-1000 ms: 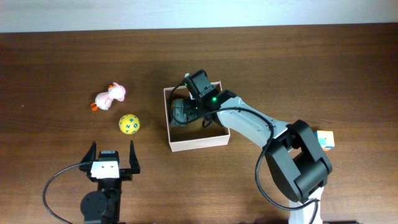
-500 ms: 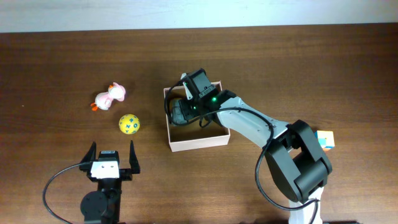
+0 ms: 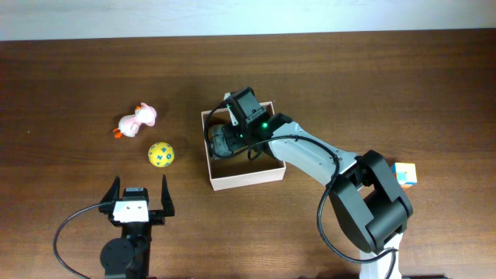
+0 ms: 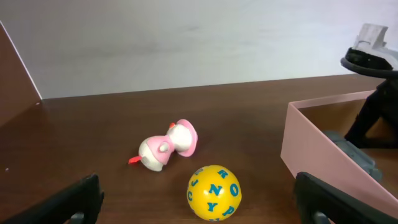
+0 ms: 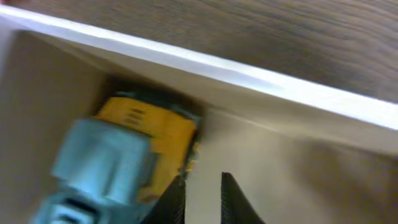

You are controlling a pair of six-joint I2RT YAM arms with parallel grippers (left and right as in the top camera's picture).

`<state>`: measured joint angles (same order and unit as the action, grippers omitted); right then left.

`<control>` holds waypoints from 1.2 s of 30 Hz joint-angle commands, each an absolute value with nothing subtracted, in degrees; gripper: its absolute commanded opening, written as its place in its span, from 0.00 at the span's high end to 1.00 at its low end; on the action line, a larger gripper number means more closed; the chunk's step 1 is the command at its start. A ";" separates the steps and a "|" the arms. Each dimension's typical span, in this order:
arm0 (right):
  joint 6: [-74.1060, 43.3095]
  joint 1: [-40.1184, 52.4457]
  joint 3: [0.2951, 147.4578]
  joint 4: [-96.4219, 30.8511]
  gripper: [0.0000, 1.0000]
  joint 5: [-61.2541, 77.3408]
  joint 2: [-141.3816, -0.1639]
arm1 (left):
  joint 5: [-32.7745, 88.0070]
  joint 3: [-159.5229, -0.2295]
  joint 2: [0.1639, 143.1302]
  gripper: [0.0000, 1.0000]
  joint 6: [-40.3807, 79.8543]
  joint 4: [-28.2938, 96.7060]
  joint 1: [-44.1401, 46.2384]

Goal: Pack container

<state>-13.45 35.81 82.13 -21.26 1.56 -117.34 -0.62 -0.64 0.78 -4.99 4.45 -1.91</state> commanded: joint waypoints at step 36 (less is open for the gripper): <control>-27.11 34.98 81.97 -31.99 0.90 -6.63 -117.69 | -0.19 -0.49 0.30 0.01 -5.91 4.78 -2.15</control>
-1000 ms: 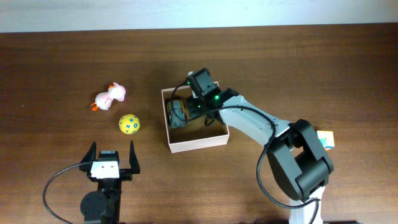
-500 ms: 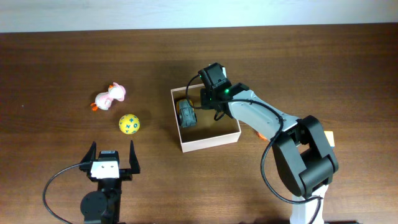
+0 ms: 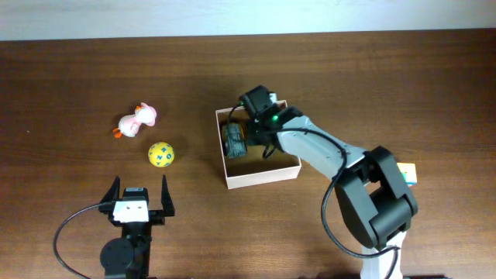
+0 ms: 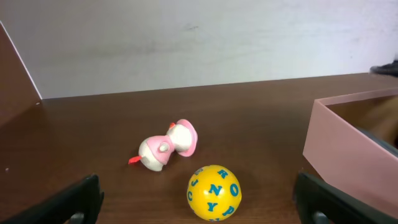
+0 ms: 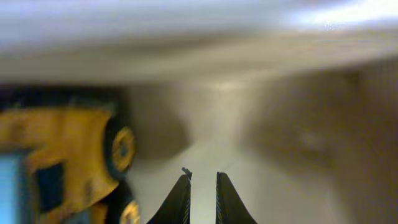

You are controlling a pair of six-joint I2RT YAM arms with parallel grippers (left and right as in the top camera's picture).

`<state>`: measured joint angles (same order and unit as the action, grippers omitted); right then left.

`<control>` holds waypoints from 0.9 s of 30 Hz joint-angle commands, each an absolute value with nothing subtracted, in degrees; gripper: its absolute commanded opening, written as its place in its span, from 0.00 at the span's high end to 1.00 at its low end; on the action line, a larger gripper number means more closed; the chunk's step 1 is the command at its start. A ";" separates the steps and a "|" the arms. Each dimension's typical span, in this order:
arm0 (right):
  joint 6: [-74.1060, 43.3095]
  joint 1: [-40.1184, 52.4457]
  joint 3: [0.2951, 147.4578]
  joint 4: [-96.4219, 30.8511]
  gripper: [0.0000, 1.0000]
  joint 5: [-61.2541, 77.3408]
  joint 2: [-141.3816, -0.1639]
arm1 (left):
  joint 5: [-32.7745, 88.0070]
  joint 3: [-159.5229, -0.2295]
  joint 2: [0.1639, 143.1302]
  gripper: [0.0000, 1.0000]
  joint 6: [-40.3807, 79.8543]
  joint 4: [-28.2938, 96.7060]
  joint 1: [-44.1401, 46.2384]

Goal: Pack container

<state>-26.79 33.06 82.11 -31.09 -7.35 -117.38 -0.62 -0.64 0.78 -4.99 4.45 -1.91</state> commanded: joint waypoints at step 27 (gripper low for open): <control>-27.33 40.23 81.97 -37.28 0.92 -0.60 -117.62 | -0.19 -0.49 0.30 0.01 -5.91 4.78 -2.15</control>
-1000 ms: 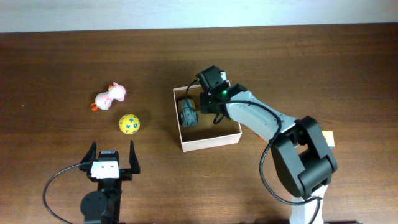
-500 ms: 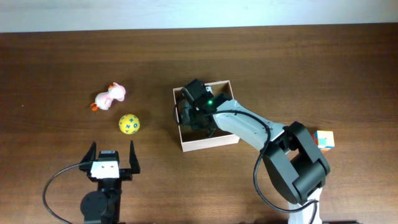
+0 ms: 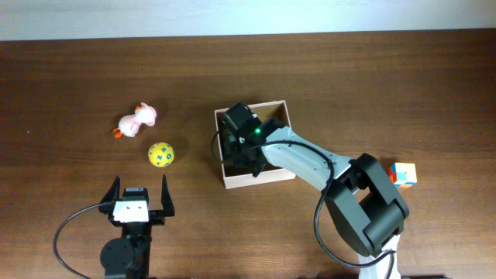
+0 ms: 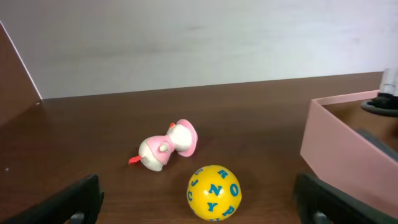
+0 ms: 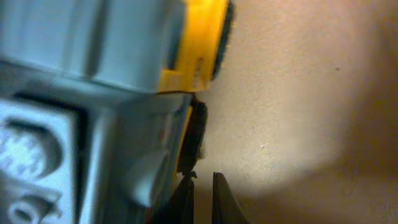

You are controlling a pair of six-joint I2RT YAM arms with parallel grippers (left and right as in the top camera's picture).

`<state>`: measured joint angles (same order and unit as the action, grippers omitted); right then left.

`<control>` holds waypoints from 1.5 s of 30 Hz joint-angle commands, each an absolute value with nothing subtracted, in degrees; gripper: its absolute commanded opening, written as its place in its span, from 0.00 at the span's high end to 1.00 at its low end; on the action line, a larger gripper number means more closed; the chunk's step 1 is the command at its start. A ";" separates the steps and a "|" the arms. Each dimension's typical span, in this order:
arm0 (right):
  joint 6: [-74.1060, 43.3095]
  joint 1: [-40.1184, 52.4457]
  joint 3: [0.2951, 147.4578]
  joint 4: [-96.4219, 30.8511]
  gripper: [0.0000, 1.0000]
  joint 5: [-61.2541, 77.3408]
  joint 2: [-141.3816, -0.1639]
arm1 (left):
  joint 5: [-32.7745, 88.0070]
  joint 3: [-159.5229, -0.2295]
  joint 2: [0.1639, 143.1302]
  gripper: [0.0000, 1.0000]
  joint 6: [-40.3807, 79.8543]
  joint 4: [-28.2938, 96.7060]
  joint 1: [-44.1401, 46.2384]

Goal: Pack container

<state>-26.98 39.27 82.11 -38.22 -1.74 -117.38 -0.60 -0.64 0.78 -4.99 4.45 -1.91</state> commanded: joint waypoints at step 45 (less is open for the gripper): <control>-24.60 37.06 94.26 -37.32 0.69 -8.05 -117.23 | -0.19 -0.49 0.30 0.01 -5.91 4.78 -2.15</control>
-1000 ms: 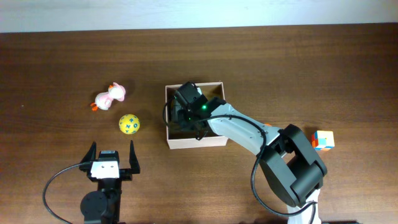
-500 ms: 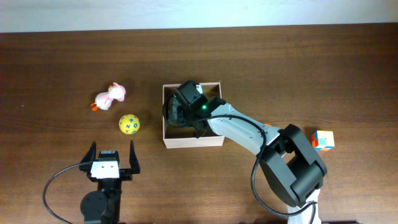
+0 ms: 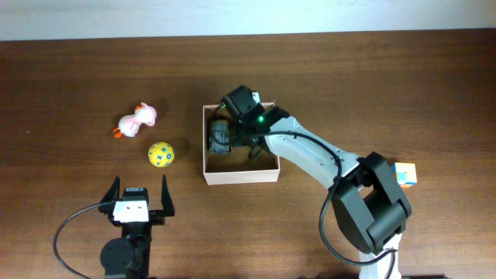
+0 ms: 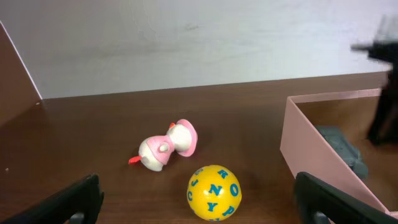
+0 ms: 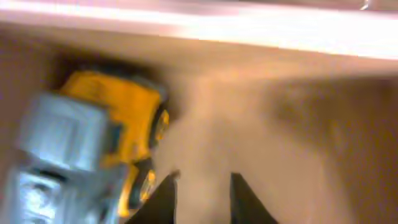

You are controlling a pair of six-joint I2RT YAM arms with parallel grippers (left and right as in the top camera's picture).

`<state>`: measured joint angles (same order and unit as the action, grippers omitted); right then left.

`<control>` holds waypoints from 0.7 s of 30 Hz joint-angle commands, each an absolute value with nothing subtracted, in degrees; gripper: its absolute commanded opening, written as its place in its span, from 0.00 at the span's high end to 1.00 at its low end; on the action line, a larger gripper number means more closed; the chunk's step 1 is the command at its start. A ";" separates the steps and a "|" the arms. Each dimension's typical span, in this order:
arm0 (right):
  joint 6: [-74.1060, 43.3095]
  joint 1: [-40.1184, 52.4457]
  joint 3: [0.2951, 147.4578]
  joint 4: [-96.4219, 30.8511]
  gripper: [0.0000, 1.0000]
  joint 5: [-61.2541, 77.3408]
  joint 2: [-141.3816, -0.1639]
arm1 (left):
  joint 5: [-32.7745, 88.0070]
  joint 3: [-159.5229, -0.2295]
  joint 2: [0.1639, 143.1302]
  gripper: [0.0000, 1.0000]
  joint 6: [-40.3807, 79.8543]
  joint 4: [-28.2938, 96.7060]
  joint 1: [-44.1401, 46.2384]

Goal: Pack container

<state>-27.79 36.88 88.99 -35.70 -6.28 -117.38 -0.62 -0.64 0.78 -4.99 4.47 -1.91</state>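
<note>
The pale pink box (image 3: 266, 173) lies mid-table. Inside it, against the left wall, rests a grey and yellow toy truck (image 3: 220, 138). My right gripper (image 5: 202, 182) reaches down into the box just right of the truck (image 5: 93, 146); its fingers stand a little apart over the bare floor with nothing between them. A yellow lettered ball (image 3: 160, 154) and a pink and white duck (image 3: 138, 120) lie left of the box. My left gripper (image 3: 140, 190) is open near the front edge, short of the ball (image 4: 214, 191).
A small multicoloured cube (image 3: 404, 174) sits on the table at the right, beside the right arm's base. The box's near wall (image 4: 311, 158) rises to the right of the left gripper. A pale wall runs along the far table edge.
The box now sits further left and squarer to the table. My right gripper has moved from the box's left side toward its far middle, and its fingers stand wider apart. Left arm unmoved.
My right gripper stayed inside the box with the truck throughout, fingers nearly together. The box stood tilted at first, then lay further right, then turned, and now sits back to the left. Ball, duck, cube and left gripper kept their places.
</note>
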 commanded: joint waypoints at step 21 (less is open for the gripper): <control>-27.35 22.37 113.82 -71.66 0.11 -16.73 -113.49 | -0.19 -0.49 0.30 0.01 -5.91 4.78 -2.15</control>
<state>-25.36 27.64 112.66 -69.87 -14.74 -116.53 -0.60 -0.64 0.78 -4.99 4.45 -1.91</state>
